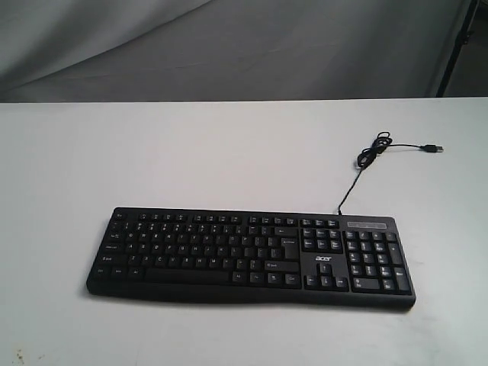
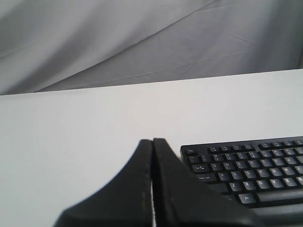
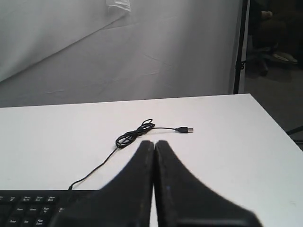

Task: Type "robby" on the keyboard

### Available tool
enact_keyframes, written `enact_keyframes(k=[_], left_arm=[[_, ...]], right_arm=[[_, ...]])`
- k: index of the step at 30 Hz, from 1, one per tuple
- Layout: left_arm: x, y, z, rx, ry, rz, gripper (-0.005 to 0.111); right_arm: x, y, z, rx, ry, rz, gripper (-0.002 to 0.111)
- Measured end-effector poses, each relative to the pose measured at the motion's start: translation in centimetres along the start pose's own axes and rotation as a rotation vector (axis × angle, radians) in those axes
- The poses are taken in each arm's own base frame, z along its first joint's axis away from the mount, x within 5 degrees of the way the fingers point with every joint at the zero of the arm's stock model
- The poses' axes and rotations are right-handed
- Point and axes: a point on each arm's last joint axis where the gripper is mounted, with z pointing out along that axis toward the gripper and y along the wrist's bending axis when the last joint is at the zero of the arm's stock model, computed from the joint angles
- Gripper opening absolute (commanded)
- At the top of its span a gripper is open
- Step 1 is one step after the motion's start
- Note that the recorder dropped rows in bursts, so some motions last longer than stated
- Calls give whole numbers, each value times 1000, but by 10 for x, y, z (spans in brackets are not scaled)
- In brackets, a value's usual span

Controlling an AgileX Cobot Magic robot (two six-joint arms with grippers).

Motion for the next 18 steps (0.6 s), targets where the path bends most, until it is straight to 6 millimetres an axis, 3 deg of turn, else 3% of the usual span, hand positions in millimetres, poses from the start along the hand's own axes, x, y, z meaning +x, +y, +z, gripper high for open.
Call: enact_keyframes(k=[7,14,18], left_arm=[[0,0,0,0,0,0,0],[0,0,0,0,0,0,0],[0,0,0,0,0,0,0]], right_arm=[[-2,-2,0,20,-25,-49,0],[13,-8,-2,88,-39,-103,0],[12,-8,-8,106,-89,-191,0]])
